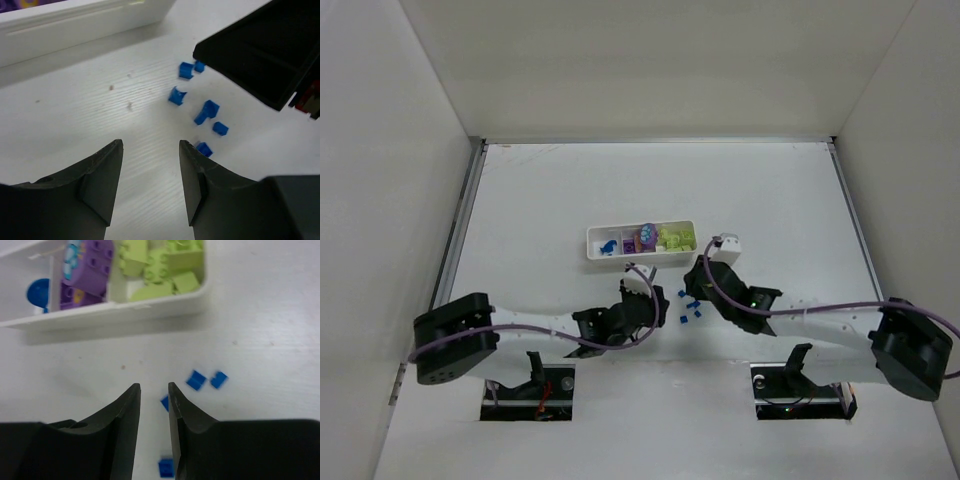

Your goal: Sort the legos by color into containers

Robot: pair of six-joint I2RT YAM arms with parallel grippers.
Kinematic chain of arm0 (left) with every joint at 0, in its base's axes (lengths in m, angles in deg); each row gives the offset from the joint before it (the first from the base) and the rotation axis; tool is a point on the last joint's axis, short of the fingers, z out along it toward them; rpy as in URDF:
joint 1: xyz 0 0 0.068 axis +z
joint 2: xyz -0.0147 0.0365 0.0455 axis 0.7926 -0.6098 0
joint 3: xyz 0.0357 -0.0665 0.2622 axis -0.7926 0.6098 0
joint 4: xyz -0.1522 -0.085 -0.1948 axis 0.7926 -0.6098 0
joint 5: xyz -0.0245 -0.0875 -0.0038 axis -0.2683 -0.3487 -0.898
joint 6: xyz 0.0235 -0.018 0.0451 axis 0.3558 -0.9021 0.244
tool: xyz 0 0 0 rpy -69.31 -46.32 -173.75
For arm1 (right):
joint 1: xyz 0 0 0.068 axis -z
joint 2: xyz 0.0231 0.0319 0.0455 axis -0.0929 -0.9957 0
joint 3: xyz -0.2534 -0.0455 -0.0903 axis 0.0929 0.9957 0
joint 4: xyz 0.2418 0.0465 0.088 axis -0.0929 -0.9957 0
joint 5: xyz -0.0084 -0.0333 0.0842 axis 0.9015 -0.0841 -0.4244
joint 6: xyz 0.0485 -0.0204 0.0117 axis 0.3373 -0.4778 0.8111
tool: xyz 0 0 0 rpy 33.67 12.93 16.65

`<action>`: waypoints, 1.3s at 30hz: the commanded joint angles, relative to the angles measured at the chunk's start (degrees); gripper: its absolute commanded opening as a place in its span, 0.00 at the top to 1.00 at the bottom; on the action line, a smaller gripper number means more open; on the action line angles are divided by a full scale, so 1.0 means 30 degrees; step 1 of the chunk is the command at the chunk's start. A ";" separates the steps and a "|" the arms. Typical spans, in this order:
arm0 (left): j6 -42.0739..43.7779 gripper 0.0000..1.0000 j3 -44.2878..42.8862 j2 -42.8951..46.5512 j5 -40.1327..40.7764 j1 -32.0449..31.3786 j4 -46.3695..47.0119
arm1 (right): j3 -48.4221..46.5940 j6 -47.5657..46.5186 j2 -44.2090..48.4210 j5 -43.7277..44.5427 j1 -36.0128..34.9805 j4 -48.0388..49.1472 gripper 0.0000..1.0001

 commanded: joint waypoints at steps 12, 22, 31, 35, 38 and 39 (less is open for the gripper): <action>0.0859 0.55 -0.4671 -0.6525 -0.1267 0.0091 0.2017 | 0.1942 0.4251 0.3401 0.2636 -0.0489 -0.4508 0.57; 0.0830 0.57 -0.6341 -0.8663 -0.1003 0.0529 0.0818 | 0.3112 0.4309 0.4719 0.2490 -0.0519 -0.3980 0.58; 0.0771 0.60 -0.6958 -0.9310 0.0634 0.0589 -0.0560 | 0.3554 0.4106 0.4781 0.2080 -0.0255 -0.3249 0.57; 0.1005 0.61 -0.7220 -0.9602 0.0814 0.0559 -0.0678 | 0.3378 0.3578 0.4078 0.1759 -0.0080 -0.2634 0.57; 0.1093 0.65 -0.7572 -0.9983 0.0841 0.0472 -0.0912 | 0.3232 0.3344 0.3521 0.1523 0.0096 -0.2165 0.56; 0.1093 0.67 -0.7631 -1.0100 0.0872 0.0471 -0.0913 | 0.3202 0.3198 0.3403 0.1523 0.0155 -0.2048 0.56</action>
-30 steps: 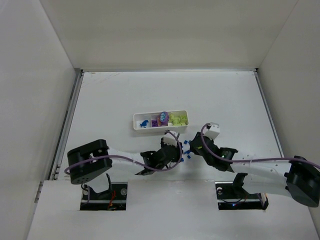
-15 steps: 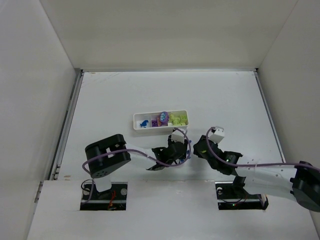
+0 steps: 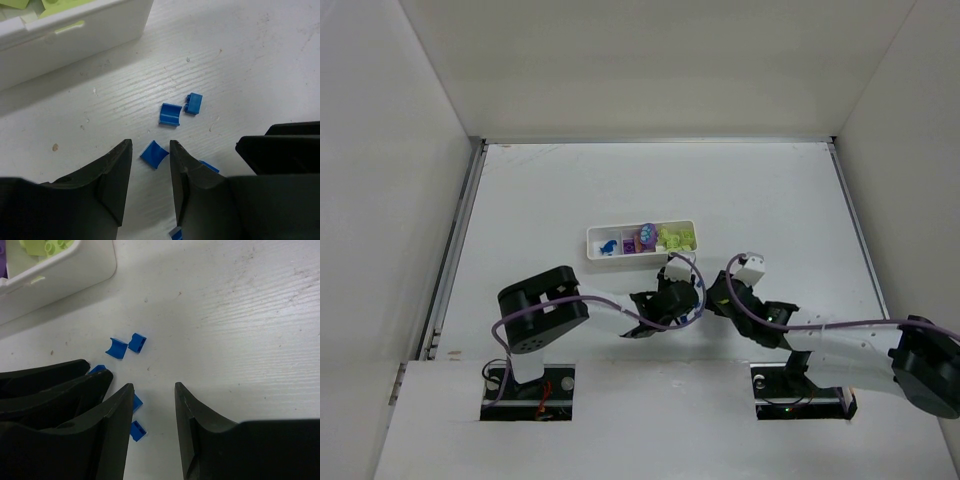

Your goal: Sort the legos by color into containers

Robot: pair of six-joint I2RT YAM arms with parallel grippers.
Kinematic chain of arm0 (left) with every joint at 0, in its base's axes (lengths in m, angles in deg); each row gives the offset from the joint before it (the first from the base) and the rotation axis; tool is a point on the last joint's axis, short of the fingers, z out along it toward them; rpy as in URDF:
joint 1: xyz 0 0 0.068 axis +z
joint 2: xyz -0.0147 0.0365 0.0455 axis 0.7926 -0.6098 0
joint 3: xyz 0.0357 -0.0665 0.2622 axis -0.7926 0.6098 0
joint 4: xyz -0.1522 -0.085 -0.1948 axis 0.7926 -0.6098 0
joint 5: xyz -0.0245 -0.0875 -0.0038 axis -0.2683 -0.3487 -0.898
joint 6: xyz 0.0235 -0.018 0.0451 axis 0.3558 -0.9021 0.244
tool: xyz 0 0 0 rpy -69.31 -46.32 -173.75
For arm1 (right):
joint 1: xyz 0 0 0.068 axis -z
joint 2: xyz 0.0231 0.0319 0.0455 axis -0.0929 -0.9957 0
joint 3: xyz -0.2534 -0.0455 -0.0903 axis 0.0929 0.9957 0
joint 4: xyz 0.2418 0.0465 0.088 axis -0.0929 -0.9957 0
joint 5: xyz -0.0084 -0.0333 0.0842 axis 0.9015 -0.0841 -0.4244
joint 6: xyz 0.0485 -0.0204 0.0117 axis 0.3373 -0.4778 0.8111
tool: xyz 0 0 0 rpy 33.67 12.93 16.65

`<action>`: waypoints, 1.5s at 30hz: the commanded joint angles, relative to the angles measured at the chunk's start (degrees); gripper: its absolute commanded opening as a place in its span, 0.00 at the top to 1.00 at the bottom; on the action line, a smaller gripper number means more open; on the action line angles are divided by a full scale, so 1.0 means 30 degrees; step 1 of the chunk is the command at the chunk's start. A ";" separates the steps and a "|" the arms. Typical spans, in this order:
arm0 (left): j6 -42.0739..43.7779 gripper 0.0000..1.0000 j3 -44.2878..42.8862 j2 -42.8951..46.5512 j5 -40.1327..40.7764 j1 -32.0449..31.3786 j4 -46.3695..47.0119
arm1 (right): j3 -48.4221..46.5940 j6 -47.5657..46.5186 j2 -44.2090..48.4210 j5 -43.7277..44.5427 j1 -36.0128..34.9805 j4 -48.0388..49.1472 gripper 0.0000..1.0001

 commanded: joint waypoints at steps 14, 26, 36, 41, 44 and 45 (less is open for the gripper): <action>0.0037 0.84 0.0576 0.1335 0.0720 -0.0258 -0.0899 | -0.1048 -0.1638 -0.2017 -0.0856 0.1063 0.2731 0.51; -0.0638 0.84 0.3710 0.6959 0.0047 0.1117 -0.0957 | -0.2953 -0.2753 -0.5592 -0.0680 0.1532 0.2909 0.56; -0.0375 0.83 0.5880 1.2584 -0.0187 0.4219 -0.2450 | -0.4594 -0.2813 -0.7907 0.0050 0.1708 0.1593 0.63; -0.0286 0.83 0.6144 1.4081 -0.0744 0.6564 -0.3242 | -0.5355 -0.2754 -0.8932 0.0784 0.1708 0.0831 0.72; -0.0345 0.83 0.6233 1.4347 -0.0774 0.7707 -0.3154 | -0.5561 -0.2520 -0.9139 0.1048 0.1562 0.0332 0.79; -0.0316 0.83 0.6175 1.4318 -0.0890 0.8088 -0.3184 | -0.5562 -0.2432 -0.9110 0.1078 0.1474 0.0273 0.81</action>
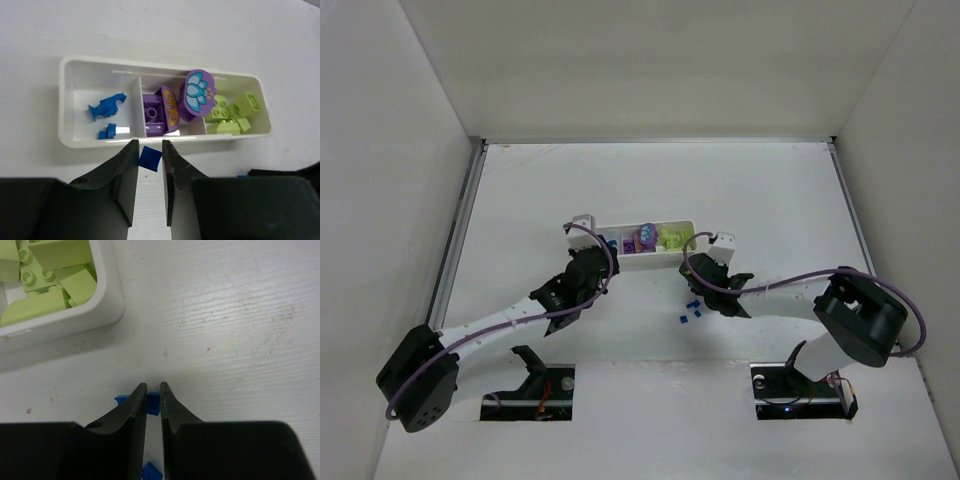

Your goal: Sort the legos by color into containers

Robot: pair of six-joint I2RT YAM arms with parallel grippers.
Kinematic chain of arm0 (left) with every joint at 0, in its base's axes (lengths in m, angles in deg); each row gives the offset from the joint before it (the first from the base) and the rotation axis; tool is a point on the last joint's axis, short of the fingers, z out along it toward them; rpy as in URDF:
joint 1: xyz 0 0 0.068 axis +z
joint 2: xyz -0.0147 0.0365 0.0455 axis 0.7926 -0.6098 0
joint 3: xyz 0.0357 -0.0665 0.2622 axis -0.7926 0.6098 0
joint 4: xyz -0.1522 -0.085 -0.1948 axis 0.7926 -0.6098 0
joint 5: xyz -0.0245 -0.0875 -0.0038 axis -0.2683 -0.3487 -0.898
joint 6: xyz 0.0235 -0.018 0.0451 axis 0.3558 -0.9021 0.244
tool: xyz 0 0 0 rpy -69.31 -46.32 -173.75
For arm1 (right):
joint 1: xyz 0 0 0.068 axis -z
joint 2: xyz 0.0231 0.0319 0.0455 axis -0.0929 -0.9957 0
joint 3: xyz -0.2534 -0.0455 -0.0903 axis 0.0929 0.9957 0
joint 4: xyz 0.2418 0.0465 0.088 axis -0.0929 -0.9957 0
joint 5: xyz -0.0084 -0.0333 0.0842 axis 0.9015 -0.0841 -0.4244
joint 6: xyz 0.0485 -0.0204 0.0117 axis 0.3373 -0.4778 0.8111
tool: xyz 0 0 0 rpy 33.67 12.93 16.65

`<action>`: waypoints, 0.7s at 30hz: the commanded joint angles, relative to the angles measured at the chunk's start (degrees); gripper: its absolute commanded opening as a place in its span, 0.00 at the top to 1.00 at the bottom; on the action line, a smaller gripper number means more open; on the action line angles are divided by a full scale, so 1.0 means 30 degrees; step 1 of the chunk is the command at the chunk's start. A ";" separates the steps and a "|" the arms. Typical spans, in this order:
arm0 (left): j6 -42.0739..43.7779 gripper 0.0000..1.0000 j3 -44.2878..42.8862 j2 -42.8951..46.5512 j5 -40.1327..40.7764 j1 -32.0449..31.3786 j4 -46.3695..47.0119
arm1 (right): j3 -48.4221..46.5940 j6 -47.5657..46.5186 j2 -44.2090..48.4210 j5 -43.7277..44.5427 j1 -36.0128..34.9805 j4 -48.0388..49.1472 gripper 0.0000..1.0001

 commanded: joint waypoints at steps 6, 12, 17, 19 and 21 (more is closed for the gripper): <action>0.0252 0.82 0.0032 -0.0043 -0.0644 0.1837 0.0140 | -0.0117 0.0345 0.1357 0.1138 -0.0780 -0.1163 0.84; 0.0691 0.82 -0.0582 -0.2178 -0.1083 0.2891 0.1047 | -0.0496 -0.0181 0.3409 0.1022 -0.1571 -0.1398 0.84; 0.0927 0.79 -0.1081 -0.3588 -0.1552 0.3771 0.1486 | -0.1929 -0.0825 0.3646 0.0847 -0.2653 -0.1135 0.84; 0.1014 0.76 -0.1228 -0.3910 -0.1670 0.3977 0.1663 | -0.2633 -0.1118 0.3267 0.0671 -0.2948 -0.0814 0.84; 0.1015 0.71 -0.1287 -0.3941 -0.1787 0.4094 0.1693 | -0.3366 -0.1586 0.2711 0.0320 -0.3124 -0.0200 0.84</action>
